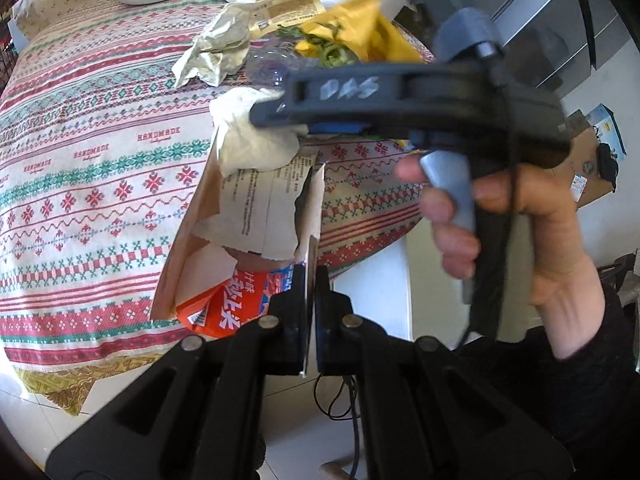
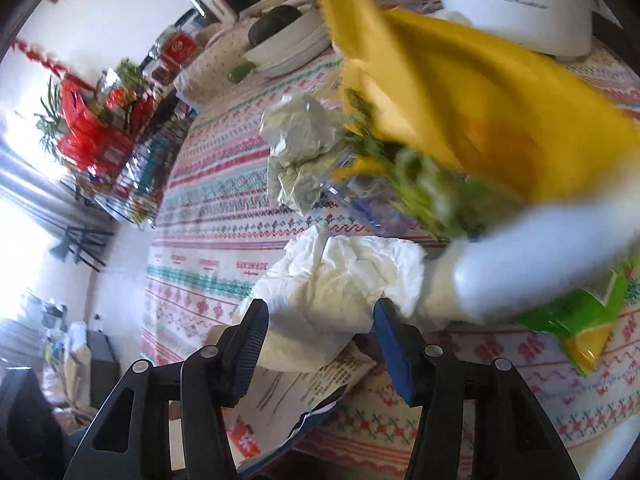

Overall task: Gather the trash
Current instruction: 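Lift the paper box with the left tool while the right tool grasps white tissues, then carry box and tissues over the white bin and open both tools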

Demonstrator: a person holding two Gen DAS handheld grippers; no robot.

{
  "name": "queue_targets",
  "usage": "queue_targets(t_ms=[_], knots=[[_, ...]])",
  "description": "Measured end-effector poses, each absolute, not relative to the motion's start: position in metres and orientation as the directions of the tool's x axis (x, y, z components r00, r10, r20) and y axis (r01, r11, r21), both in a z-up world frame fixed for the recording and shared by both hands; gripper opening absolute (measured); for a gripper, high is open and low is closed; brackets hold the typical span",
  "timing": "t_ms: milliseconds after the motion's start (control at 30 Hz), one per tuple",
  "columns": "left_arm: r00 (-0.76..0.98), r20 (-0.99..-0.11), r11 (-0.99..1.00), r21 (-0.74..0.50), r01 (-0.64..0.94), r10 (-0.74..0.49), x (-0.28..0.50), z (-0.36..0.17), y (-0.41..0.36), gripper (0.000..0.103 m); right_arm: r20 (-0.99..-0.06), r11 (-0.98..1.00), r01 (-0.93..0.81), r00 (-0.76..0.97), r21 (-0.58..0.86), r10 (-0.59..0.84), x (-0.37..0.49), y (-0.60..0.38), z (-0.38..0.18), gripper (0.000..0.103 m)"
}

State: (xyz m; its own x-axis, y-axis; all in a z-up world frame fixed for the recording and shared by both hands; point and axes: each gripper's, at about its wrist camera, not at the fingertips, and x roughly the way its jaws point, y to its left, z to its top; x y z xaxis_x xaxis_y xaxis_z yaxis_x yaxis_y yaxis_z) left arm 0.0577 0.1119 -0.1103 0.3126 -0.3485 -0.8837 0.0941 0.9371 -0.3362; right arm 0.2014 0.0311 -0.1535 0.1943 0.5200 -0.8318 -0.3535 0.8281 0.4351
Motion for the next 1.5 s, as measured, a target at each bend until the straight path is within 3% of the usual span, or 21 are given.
queue_targets(t_ms=[67, 200, 300, 733, 1033, 1500], knots=[[0.312, -0.884, 0.937, -0.337, 0.093, -0.349, 0.057, -0.11, 0.113, 0.004, -0.855, 0.839, -0.373, 0.183, 0.396, 0.486, 0.199, 0.042, -0.161, 0.052], [0.315, -0.886, 0.94, -0.329, 0.093, -0.342, 0.059, -0.11, 0.116, 0.004, -0.854, 0.836, -0.381, 0.182, 0.395, 0.487, 0.199, 0.049, -0.171, 0.026], [0.324, -0.886, 0.943, -0.319, 0.09, -0.331, 0.059, -0.107, 0.119, 0.004, -0.843, 0.83, -0.409, 0.217, 0.38, 0.493, 0.197, 0.051, -0.161, 0.021], [0.45, -0.861, 0.968, -0.247, 0.037, -0.237, 0.048, -0.074, 0.13, 0.004, -0.737, 0.808, -0.422, 0.368, 0.411, 0.567, 0.19, 0.003, -0.089, 0.019], [0.554, -0.807, 0.971, -0.239, 0.009, -0.203, 0.05, -0.049, 0.132, 0.004, -0.715, 0.827, -0.395, 0.429, 0.401, 0.551, 0.178, -0.047, -0.051, 0.019], [0.6, -0.728, 0.943, -0.255, 0.214, -0.333, 0.037, -0.011, 0.061, 0.004, -0.688, 0.848, -0.398, 0.505, 0.349, 0.521, 0.109, -0.14, 0.006, 0.019]])
